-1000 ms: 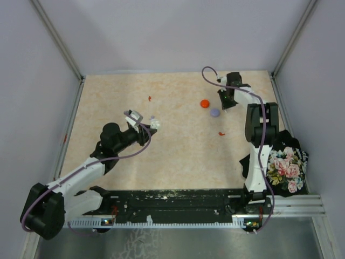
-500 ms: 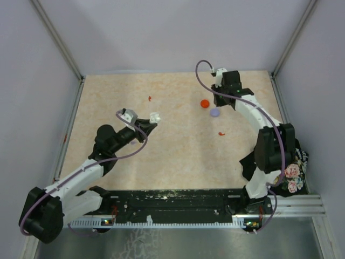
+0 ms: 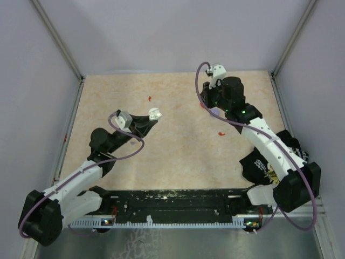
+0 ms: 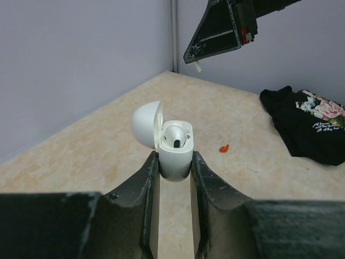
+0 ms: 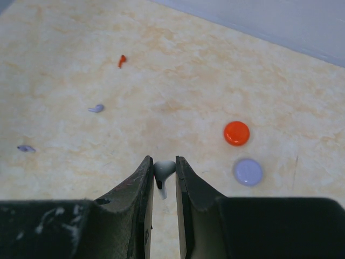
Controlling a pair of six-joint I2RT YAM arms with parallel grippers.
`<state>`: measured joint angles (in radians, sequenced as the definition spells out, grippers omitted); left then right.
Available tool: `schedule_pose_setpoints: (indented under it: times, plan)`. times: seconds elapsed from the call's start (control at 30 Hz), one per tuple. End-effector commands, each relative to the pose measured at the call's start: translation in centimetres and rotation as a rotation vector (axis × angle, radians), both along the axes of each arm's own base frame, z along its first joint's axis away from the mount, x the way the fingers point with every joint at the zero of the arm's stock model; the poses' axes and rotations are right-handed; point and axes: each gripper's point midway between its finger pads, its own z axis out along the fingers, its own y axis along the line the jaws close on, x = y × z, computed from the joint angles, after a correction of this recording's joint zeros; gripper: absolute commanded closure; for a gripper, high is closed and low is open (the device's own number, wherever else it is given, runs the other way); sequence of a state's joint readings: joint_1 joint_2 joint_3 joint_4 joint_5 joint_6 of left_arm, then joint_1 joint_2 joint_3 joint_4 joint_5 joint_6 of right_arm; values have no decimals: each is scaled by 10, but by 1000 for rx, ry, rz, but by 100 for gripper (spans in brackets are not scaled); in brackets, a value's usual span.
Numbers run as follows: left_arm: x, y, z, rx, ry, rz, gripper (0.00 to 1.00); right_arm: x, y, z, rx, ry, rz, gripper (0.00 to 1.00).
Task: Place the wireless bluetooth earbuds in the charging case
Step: Pick up the earbud from the center of the board, then place the earbud in the charging case.
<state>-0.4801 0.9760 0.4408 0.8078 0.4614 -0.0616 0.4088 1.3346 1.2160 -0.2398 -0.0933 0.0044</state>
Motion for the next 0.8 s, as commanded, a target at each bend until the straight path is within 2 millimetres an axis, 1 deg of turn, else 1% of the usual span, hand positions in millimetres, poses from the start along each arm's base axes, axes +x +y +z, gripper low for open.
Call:
schedule_pose_setpoints:
  times: [0.0,0.1,0.23,0.33,0.53,0.67,0.77]
  plan:
    - [-9,0,40,-44,-135,-28,99,-24,30,65,167,-161,70,89]
    - [-10,-1,48,-44,-157,-39,99,-44,42,89,241,-223,107,90]
    - [-15,-3,58,-44,-182,-62,99,-68,61,110,329,-275,172,91]
    - [-19,-4,65,-48,-202,-78,99,-84,76,122,375,-294,224,91]
    - [-24,-7,74,-50,-221,-108,99,-116,100,145,457,-363,323,91]
    - [-27,-8,78,-57,-229,-122,99,-135,114,157,500,-402,388,91]
    - [-29,-8,81,-69,-228,-134,99,-147,122,161,524,-435,429,91]
